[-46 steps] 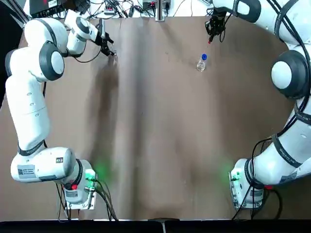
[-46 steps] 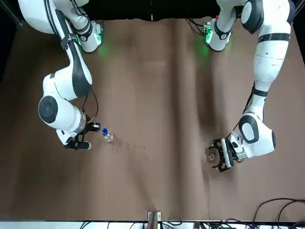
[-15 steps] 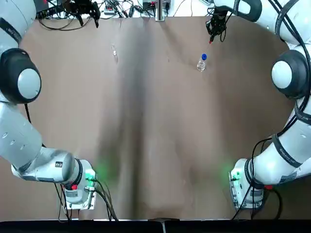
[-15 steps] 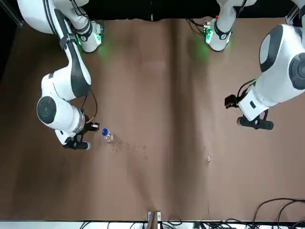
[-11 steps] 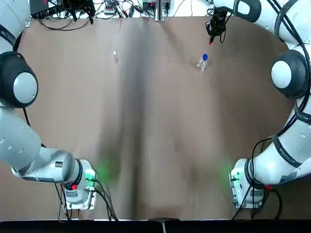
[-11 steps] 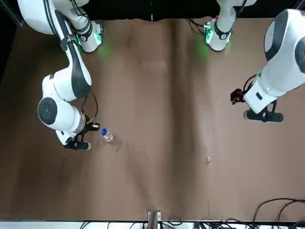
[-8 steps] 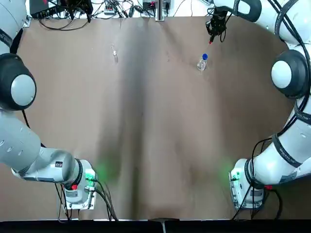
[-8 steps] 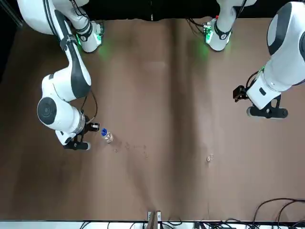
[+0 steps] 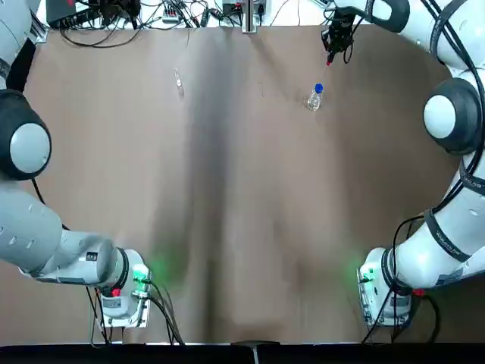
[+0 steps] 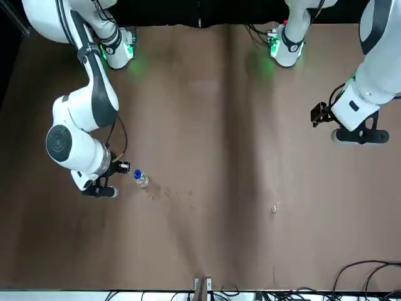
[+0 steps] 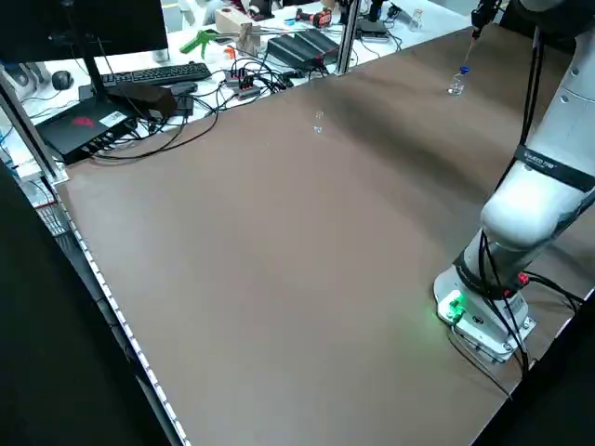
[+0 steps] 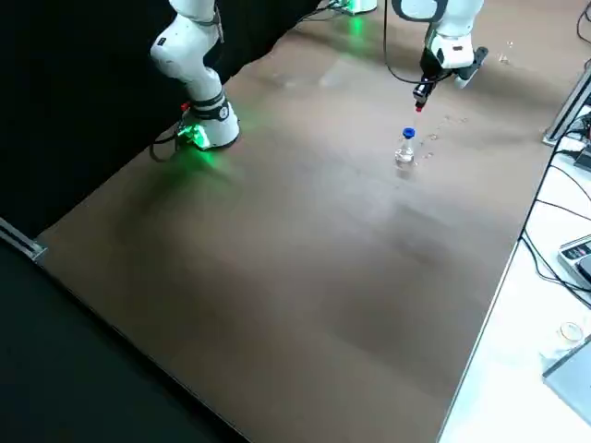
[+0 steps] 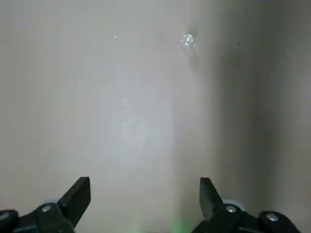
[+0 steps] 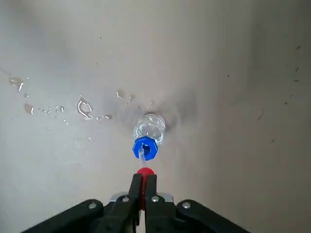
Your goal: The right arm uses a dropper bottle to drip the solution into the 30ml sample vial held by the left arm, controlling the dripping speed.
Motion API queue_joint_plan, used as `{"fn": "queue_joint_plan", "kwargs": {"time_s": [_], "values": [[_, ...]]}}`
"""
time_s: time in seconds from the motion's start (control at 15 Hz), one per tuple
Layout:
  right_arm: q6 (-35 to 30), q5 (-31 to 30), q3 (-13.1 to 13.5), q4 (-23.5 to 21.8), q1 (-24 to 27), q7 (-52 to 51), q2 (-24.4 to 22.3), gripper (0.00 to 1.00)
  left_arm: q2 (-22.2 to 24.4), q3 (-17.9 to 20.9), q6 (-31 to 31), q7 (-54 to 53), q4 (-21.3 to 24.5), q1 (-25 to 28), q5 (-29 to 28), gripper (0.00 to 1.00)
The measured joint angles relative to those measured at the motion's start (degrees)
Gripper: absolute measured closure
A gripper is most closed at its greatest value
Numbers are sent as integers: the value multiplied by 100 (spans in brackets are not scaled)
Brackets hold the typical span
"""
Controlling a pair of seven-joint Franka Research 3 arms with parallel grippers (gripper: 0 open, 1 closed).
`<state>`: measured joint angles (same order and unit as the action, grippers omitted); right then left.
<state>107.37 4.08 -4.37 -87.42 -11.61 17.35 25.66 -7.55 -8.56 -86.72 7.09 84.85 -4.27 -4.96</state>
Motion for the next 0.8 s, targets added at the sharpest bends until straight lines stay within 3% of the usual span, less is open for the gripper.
{"fn": "queue_joint_plan", "kwargs": {"time_s": [0.8], "values": [[-152, 0, -3, -24, -9, 2, 12, 94, 479, 24, -349, 14, 430, 339, 34, 1]]}}
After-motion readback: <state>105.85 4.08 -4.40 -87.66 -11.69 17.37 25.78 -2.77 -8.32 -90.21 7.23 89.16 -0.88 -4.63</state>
